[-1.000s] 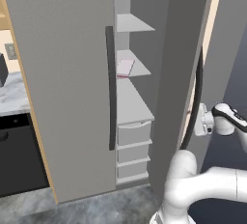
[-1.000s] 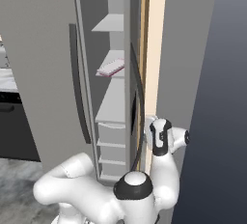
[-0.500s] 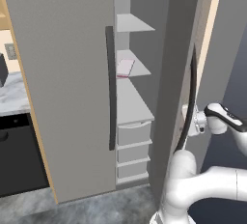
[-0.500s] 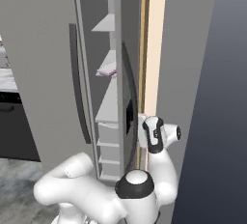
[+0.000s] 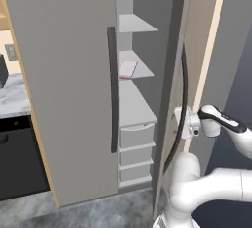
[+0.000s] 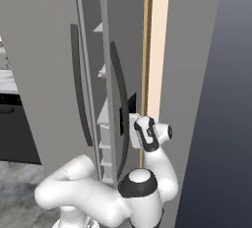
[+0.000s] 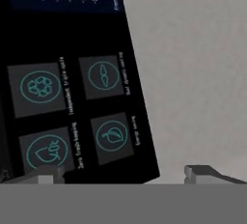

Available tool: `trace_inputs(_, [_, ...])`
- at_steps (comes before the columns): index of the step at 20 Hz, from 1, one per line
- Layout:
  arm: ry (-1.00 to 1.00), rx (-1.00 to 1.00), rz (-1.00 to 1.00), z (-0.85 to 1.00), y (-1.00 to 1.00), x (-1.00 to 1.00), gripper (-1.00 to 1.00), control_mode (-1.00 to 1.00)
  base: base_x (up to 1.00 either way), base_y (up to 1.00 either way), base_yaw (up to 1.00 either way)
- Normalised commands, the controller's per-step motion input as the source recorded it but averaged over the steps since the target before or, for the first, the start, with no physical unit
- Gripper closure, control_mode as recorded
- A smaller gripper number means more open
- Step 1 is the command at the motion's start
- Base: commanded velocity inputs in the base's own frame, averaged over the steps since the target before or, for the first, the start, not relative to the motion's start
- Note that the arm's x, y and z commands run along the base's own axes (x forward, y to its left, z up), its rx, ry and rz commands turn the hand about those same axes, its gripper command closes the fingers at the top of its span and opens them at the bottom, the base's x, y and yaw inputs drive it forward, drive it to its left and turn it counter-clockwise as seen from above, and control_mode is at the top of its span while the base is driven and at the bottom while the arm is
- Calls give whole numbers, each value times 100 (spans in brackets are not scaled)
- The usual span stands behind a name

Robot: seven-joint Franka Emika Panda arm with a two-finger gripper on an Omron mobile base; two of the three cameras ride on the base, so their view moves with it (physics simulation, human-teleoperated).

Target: The ice cube tray has been filled with water. Take the tray and place it in the freezer to make ice. Close the freezer door after placing the tray.

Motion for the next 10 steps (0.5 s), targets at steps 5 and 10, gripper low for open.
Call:
trace_inputs(5, [0,0,0,0,66,16,-100,-100,0,0,0])
trace_inputs(10, [0,0,-1,0,74,30,-100,-100,0,0,0])
